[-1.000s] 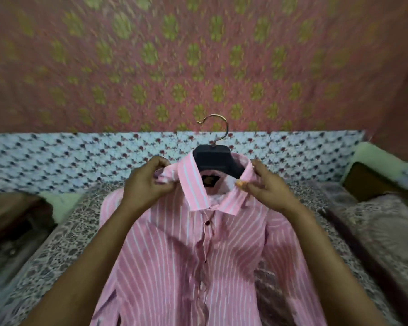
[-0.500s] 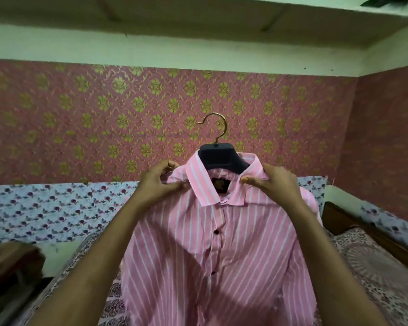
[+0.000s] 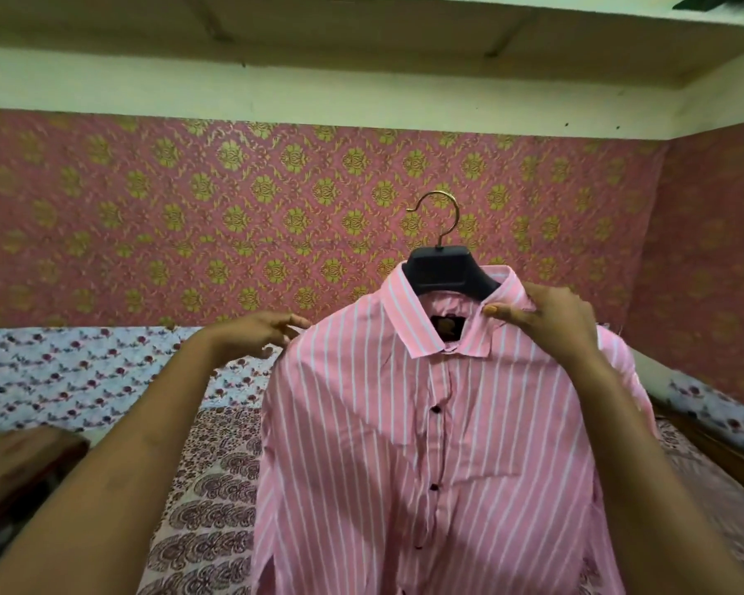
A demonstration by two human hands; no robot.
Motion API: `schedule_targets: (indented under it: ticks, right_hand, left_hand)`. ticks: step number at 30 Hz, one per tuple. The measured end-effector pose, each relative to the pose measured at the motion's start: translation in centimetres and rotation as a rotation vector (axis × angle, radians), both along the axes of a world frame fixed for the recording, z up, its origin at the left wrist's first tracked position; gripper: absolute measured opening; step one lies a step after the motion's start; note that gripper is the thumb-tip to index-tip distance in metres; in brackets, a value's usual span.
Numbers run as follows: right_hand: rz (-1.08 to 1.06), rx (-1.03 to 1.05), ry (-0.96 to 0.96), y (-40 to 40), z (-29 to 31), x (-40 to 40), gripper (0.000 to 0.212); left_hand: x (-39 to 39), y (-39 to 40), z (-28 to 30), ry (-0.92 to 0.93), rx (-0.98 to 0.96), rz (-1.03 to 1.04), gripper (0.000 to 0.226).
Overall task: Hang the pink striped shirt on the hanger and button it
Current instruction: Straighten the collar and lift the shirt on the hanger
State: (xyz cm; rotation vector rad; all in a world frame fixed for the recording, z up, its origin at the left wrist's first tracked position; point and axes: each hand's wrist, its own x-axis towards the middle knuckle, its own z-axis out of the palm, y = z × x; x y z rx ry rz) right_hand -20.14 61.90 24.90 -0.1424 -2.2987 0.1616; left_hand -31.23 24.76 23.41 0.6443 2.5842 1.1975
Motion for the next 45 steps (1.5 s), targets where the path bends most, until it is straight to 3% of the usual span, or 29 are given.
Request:
schedule_targets:
  ticks: [2, 5, 7, 10, 13, 16, 20, 23, 25, 27, 30, 33, 35, 37, 40, 42, 45]
  right_hand:
    - [0.012, 0.021, 0.036, 0.5, 0.1, 0.2, 0.082]
    - [0.012, 0.044, 0.066, 1.2, 0.2, 0.5, 0.08]
    - [0.038, 0.036, 0.093, 1.8, 0.2, 0.7, 0.083]
    - [0.075, 0.02, 0.102, 2.5, 0.1, 0.9, 0.087]
    - [0.053, 0.019, 0.054, 3.1, -0.5, 0.8, 0.078]
    - [0.007, -0.004, 0.002, 3.7, -1.4, 0.4, 0.083]
    - [0.001, -0.06, -0.006, 3.6, -1.9, 0.5, 0.074]
    - [-0.004, -0.091, -0.014, 3.6, -2.1, 0.7, 0.074]
    - [-0.01, -0.092, -0.042, 3.7, -2.1, 0.6, 0.076]
    - [0.003, -0.093, -0.079, 3.8, -2.0, 0.5, 0.085]
    - [0.04, -0.097, -0.115, 3.5, -2.4, 0.2, 0.087]
    - [0.056, -0.099, -0.111, 3.0, -2.8, 0.0, 0.087]
    - [0.057, -0.086, -0.1, 2.9, -3.0, 0.1, 0.083]
    - [0.049, -0.093, -0.088, 2.8, -3.1, 0.4, 0.07]
    - [0.036, -0.105, -0.07, 2.5, -2.8, 0.6, 0.06]
    - [0.024, -0.075, -0.059, 2.4, -2.7, 0.4, 0.068]
    - [0.012, -0.032, -0.016, 2.7, -2.5, 0.5, 0.076]
  left_hand:
    - [-0.3, 0.2, -0.2, -0.075, 0.02, 0.003, 0.048]
    - [-1.0, 0.5, -1.6, -0.298, 0.22, -0.044, 0.043]
    - [-1.5, 0.6, -2.5, -0.335, 0.284, -0.08, 0.04]
    - [-1.2, 1.0, -2.3, -0.101, 0.22, -0.018, 0.011]
    - [-0.1, 1.7, -0.1, 0.202, 0.341, 0.135, 0.013]
    - [1.4, 2.0, 2.3, 0.324, 0.479, 0.148, 0.011]
    - [1.4, 1.3, 2.3, 0.354, 0.207, 0.067, 0.012]
    - [0.6, 0.4, 0.4, 0.236, -0.016, -0.044, 0.018]
    - [0.3, 0.2, -0.8, 0.184, -0.145, -0.1, 0.005]
    - [-0.2, -0.2, -1.3, 0.238, -0.188, -0.044, 0.02]
    - [-1.6, -1.2, -1.6, 0.368, -0.232, 0.211, 0.024]
    - [-2.1, -1.0, -2.3, 0.268, -0.727, 0.163, 0.002]
    - [-1.4, -0.3, -2.9, 0.09, -0.995, 0.079, 0.022]
    - [-1.2, 0.3, -2.9, 0.061, -0.884, 0.085, 0.021]
    - [-1.2, 1.3, -2.2, 0.233, -0.372, 0.157, 0.018]
    - [-0.8, 2.3, -1.7, 0.132, -0.049, 0.078, 0.022]
    - [-0.7, 3.0, -2.5, -0.103, 0.025, -0.067, 0.028]
